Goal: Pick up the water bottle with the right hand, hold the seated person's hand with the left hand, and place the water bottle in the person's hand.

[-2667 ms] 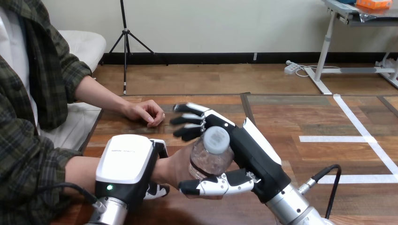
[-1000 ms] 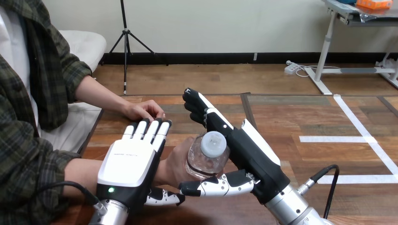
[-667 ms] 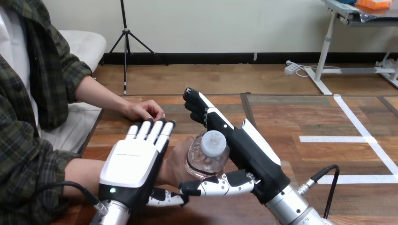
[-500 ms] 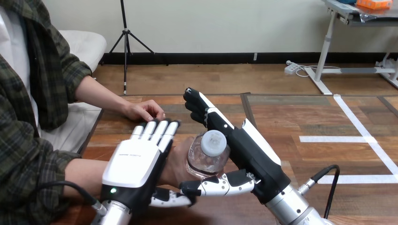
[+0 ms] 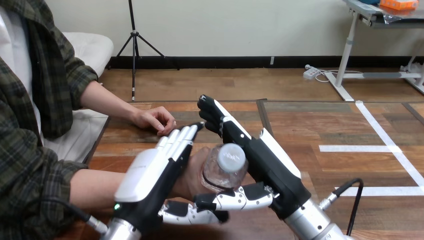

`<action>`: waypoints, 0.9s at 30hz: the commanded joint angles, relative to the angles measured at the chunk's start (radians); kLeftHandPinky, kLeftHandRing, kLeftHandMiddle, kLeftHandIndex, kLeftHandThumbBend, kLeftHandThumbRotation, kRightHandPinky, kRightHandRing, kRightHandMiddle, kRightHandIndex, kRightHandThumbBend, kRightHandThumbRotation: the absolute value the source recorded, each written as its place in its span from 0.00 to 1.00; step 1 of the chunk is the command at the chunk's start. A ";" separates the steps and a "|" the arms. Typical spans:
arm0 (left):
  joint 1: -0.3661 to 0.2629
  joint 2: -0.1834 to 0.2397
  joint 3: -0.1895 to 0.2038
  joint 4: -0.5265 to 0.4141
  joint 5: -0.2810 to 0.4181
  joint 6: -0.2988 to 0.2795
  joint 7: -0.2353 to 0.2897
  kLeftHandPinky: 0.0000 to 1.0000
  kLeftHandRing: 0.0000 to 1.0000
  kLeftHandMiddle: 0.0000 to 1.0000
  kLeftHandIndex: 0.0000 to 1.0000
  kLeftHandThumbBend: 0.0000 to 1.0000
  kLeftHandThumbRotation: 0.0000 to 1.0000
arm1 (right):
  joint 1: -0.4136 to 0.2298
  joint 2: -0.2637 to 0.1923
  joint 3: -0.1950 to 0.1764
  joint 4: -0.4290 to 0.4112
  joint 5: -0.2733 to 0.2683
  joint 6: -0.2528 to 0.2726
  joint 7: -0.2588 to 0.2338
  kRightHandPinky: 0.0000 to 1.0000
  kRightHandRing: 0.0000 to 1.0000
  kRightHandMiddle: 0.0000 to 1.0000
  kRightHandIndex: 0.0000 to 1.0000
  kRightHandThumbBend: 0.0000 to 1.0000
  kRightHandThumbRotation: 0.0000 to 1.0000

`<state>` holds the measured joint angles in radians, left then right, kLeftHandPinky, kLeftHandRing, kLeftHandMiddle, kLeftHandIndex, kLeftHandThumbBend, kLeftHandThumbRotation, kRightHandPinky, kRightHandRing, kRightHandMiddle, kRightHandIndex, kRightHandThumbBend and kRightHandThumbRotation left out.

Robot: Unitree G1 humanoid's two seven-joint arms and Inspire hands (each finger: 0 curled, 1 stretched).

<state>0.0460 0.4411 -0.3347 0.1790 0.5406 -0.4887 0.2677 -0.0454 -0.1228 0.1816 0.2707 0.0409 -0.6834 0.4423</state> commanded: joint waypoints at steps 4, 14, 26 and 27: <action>-0.045 -0.107 0.029 0.168 -0.240 -0.395 0.027 1.00 1.00 1.00 1.00 0.99 0.52 | -0.020 0.062 -0.057 -0.004 0.098 -0.089 -0.049 0.98 1.00 1.00 1.00 0.87 0.33; -0.008 -0.222 0.044 0.205 -0.217 -0.503 0.112 0.97 0.98 0.99 1.00 0.87 0.80 | -0.004 0.133 -0.101 0.038 0.127 -0.186 -0.138 0.87 0.93 0.95 0.92 0.76 0.51; 0.024 -0.442 0.080 0.228 -0.162 -0.667 0.228 1.00 0.95 0.94 0.94 0.69 0.99 | 0.025 0.181 -0.143 0.042 0.101 -0.249 -0.255 0.79 0.89 0.91 0.86 0.59 0.82; 0.028 -0.462 0.096 0.221 -0.107 -0.667 0.269 1.00 0.95 0.94 0.94 0.69 0.99 | 0.026 0.184 -0.145 0.044 0.102 -0.255 -0.261 0.79 0.89 0.91 0.86 0.58 0.83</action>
<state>0.1230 0.1289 -0.3164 0.4089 0.3552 -1.0613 0.4179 0.0009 0.0160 0.0973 0.3161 0.1154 -0.8738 0.2365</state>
